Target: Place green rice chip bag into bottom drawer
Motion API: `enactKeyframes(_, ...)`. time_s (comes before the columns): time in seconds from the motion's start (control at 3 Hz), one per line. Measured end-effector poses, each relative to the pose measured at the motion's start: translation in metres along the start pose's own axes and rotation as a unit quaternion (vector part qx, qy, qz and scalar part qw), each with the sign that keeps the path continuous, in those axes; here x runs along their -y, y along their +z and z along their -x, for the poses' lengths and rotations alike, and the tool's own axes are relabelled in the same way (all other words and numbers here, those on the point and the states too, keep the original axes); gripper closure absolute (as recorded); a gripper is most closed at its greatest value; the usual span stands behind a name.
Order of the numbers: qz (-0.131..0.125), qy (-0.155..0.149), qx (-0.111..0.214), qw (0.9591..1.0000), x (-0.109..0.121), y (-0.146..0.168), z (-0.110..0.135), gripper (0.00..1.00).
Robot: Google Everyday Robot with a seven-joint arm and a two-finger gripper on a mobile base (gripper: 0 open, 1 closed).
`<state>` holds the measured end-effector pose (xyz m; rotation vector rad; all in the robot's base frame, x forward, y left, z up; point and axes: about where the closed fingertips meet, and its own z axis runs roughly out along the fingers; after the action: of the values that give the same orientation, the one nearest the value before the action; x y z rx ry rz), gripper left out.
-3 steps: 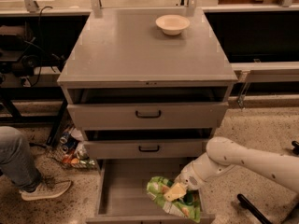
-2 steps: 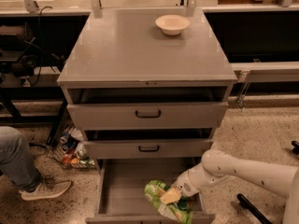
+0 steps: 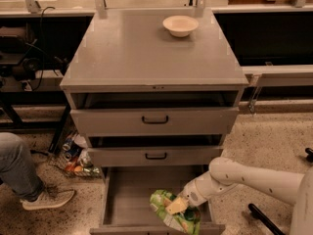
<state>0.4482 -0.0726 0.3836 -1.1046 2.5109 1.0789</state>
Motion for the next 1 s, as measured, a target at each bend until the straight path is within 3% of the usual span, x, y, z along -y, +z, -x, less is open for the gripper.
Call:
enactKeyframes(0.33, -0.015, -0.008, 0.034, 0.9993, 0.016, 0.015, 0.011, 1.00)
enactKeyframes(1.0, -0.066, -0.035, 0.130, 0.9887, 0.073, 0.050, 0.060, 1.00)
